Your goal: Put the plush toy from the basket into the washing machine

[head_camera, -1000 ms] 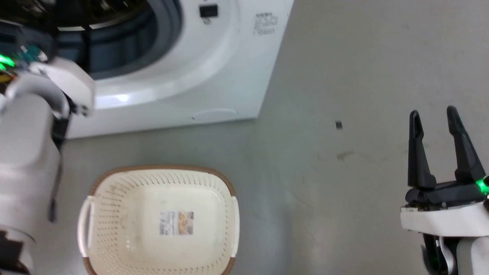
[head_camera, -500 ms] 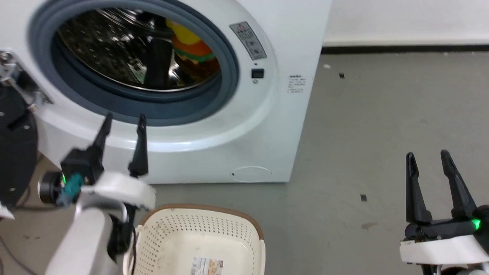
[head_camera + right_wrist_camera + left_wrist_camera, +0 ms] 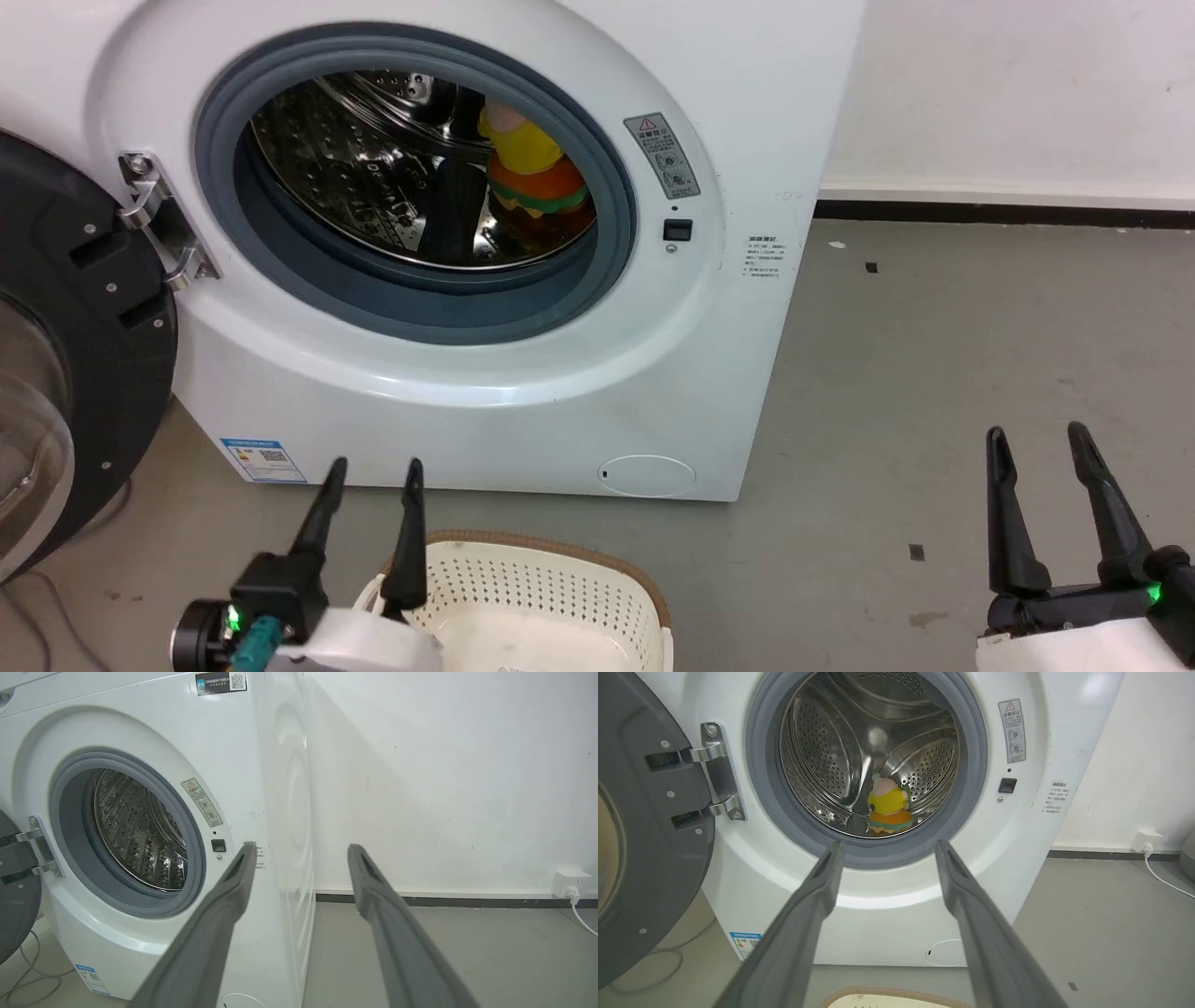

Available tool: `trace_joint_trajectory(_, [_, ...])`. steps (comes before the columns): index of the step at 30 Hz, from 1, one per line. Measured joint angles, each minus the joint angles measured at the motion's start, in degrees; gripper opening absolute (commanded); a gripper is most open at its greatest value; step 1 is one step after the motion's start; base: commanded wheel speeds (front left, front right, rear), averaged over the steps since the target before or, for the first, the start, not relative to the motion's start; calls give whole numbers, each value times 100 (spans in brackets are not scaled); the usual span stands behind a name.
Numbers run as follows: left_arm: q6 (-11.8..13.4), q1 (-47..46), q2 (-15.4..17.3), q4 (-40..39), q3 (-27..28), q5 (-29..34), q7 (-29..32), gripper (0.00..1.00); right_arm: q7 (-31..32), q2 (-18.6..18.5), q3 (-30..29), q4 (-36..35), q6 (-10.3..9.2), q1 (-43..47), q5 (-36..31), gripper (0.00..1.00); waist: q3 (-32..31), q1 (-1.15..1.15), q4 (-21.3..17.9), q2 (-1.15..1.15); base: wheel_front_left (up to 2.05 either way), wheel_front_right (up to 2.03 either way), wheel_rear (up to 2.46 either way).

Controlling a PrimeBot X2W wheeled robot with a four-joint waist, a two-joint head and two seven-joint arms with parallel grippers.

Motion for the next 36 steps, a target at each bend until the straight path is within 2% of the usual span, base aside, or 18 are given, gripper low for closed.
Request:
trace_joint_trajectory(12, [-138, 260, -275, 130, 20, 458, 0, 100, 0, 0, 86, 96, 0, 94, -57, 100, -64, 1, 50, 0, 0, 0, 0])
trace_joint_trajectory(13, [-147, 259, -302, 131, 52, 474, 0, 0, 0, 0, 88, 99, 0, 94, -57, 0, -64, 1, 48, 0, 0, 0, 0])
trace_joint_trajectory(36, [-190, 257, -365, 55, 193, 608, 215, 0, 204, 0, 132, 148, 0, 83, -110, 0, -87, 2, -9, 0, 0, 0, 0])
